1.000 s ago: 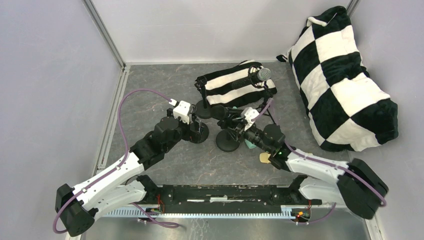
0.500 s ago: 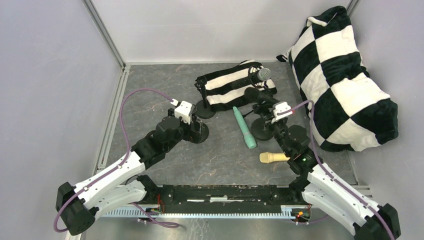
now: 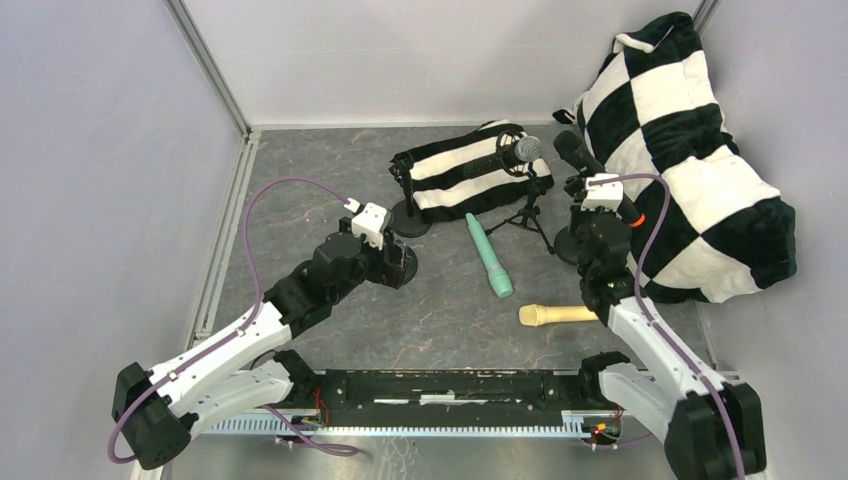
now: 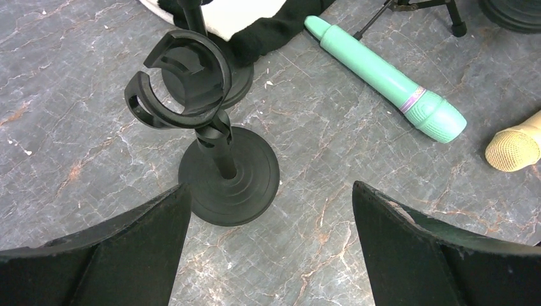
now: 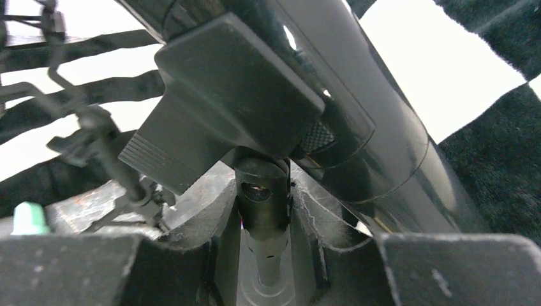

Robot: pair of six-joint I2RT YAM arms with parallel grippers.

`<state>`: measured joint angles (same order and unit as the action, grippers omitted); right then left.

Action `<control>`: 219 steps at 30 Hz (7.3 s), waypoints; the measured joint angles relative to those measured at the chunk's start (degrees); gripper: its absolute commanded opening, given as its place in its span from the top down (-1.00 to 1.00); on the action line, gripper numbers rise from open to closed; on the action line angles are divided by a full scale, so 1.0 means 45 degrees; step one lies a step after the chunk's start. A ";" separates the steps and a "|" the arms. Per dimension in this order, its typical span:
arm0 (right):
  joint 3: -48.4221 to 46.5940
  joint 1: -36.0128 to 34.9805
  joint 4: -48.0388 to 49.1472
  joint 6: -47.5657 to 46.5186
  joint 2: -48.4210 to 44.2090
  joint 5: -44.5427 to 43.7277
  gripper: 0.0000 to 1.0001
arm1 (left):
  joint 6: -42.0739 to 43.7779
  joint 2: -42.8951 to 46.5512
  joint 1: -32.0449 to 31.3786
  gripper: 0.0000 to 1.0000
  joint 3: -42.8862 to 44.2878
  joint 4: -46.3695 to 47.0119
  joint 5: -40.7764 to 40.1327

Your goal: Attach the microphones to the stand

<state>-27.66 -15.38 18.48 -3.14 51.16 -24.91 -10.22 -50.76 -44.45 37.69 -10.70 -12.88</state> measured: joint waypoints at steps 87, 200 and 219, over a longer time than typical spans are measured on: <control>0.2346 -0.2385 -0.3687 0.6455 -0.0981 0.6081 -0.42 | -0.3721 0.1841 0.0005 -1.00 0.0034 -0.1613 -0.3317; -0.3249 -1.0822 -0.2608 -1.8603 0.1049 0.6528 0.83 | 0.4493 -0.2691 0.0005 -0.26 0.7718 -0.7893 0.8000; -0.3143 -1.0822 -0.2506 -1.8292 0.0568 0.6470 -0.49 | 0.4503 -0.2977 -0.0044 0.96 0.7732 -0.7922 0.7601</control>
<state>-41.80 -64.07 7.20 -85.45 53.71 4.21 10.04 -64.16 -44.64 72.49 -46.35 21.32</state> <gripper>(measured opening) 0.695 0.451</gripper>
